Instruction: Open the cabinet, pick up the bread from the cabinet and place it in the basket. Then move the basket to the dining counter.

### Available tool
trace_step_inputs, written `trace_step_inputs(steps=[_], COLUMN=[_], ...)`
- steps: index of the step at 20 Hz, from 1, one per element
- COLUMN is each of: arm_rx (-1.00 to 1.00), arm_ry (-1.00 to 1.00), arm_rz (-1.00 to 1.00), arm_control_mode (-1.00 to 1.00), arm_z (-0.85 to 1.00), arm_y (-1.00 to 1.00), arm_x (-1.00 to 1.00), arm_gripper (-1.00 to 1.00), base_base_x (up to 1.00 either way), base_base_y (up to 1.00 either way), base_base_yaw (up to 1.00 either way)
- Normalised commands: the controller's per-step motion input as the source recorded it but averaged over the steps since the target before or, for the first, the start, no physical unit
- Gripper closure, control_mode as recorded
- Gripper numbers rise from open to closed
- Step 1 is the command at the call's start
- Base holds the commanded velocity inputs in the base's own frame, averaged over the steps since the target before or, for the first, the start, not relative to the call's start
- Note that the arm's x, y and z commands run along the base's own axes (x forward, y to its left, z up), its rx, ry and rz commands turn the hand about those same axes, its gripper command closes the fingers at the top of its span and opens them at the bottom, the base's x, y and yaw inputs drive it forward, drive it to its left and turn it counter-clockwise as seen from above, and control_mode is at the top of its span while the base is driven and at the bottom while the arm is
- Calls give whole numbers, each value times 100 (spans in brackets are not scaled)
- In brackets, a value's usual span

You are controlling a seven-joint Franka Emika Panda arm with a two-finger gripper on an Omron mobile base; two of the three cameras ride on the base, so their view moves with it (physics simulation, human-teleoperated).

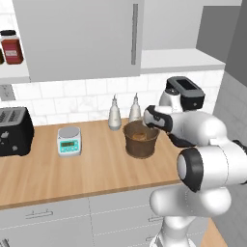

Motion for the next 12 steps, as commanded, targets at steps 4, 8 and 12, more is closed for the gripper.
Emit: trace_step_inputs(steps=[4,8,12], arm_rx=[0,0,0], arm_ry=[0,1,4], arm_rz=[0,0,0], arm_control_mode=[-100,-100,-100], arm_z=[-36,-35,-37], arm_y=[10,13,2], arm_x=[17,21,4], arm_gripper=[-100,-100,-100], base_base_x=[0,0,0], base_base_y=[0,0,0], base_base_yaw=[0,0,0])
